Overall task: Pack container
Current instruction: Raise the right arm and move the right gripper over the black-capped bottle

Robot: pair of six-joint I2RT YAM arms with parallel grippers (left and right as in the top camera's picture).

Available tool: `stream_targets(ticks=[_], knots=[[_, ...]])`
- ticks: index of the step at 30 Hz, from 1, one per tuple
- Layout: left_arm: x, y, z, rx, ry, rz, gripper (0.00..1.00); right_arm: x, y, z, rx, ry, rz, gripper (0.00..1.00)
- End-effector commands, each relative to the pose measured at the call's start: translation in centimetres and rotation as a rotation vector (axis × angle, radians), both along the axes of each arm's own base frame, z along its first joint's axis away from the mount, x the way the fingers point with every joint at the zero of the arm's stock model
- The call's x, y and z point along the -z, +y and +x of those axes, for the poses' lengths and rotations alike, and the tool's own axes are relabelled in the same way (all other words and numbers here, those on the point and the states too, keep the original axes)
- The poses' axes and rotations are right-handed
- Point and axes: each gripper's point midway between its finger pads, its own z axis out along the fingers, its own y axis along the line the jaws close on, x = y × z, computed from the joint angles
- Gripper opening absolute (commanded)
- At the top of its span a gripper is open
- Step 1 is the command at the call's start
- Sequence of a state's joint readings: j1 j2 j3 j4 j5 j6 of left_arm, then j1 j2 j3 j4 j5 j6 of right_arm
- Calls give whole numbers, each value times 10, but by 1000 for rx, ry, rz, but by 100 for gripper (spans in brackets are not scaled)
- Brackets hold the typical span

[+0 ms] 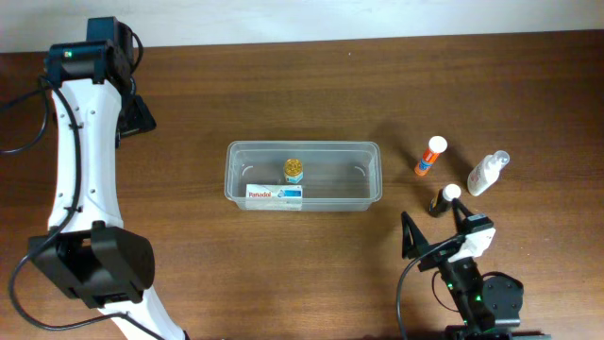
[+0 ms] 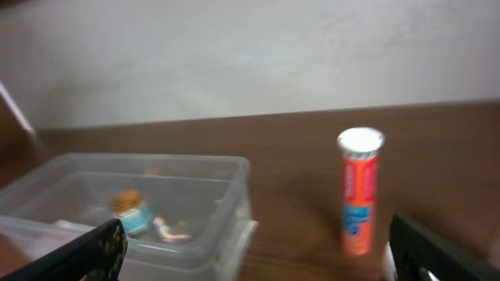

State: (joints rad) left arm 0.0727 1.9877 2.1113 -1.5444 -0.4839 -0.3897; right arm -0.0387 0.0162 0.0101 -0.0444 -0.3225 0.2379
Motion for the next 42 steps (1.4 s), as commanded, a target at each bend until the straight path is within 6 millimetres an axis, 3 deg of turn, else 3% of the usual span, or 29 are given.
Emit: stream_targets(ticks=[1,4,7,9,15,21,32,35,42], knots=[[-5,3,-1,-11,-10,17,99,5,11,-3,-57,94,239,98],[-5,3,-1,-11,-10,17,99,2,19,-6,-106,94,243,98],[-5,3,-1,-11,-10,17,99,-15,19,-8,-113,57,238,98],[-5,3,-1,-11,-10,17,99,-40,17,-11,-105,3,233,98],[-5,3,-1,-11,-10,17,99,-149,-5,-33,22,-150,233,98],[-5,3,-1,-11,-10,17,99,-200,-21,-34,142,61,196,98],[-5,3,-1,-11,-10,17,99,-191,-54,6,349,760,20,98],[-5,3,-1,-8,-10,17,99,-179,-66,12,397,880,-56,98],[-5,3,-1,-8,-10,17,99,-145,-68,44,353,1007,-149,98]])
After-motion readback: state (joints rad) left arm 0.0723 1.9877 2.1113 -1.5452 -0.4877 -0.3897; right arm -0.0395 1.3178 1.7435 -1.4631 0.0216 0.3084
